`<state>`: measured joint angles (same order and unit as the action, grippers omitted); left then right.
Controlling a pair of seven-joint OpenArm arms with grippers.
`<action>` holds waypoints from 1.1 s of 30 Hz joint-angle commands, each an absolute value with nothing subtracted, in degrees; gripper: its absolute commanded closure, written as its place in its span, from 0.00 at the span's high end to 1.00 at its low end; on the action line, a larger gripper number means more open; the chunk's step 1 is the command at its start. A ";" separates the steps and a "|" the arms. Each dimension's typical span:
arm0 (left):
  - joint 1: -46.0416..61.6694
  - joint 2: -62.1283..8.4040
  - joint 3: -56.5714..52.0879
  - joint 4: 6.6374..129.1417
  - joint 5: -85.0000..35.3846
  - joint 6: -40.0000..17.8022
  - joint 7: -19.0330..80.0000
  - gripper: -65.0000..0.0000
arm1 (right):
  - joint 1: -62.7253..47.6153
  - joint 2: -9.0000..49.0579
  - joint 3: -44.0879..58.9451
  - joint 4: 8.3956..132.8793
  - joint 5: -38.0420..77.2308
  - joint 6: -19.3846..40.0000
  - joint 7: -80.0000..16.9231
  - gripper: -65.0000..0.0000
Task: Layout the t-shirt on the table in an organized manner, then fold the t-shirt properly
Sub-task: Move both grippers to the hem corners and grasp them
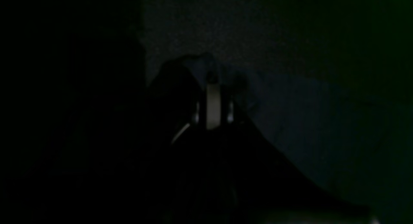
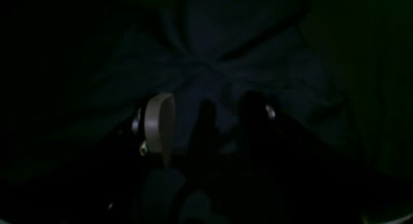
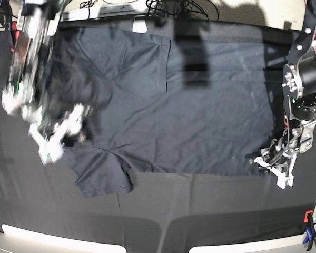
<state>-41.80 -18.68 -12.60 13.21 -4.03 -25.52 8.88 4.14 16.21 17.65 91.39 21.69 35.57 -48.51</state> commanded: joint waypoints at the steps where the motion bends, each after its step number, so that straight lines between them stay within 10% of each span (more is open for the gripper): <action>1: -43.48 -19.22 -12.71 13.85 -4.03 -25.71 8.97 0.00 | 7.88 17.87 17.89 89.49 22.48 35.51 -48.23 0.51; 18: -43.29 -19.22 -12.71 13.85 -4.05 -25.71 9.15 0.00 | 42.11 25.26 6.74 36.93 16.10 35.31 -40.75 0.51; 23: -42.06 -19.22 -12.71 13.85 -4.08 -25.71 8.78 0.00 | 46.68 25.19 1.61 23.20 11.73 27.16 -31.94 0.51; 33: -40.49 -19.18 -12.71 13.85 -4.10 -25.71 6.13 0.00 | 47.16 24.58 0.34 18.35 9.98 28.77 -26.44 0.51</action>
<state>-39.38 -18.72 -12.71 13.39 -4.49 -25.96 5.10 44.95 24.03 0.34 17.58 9.37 28.16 -27.11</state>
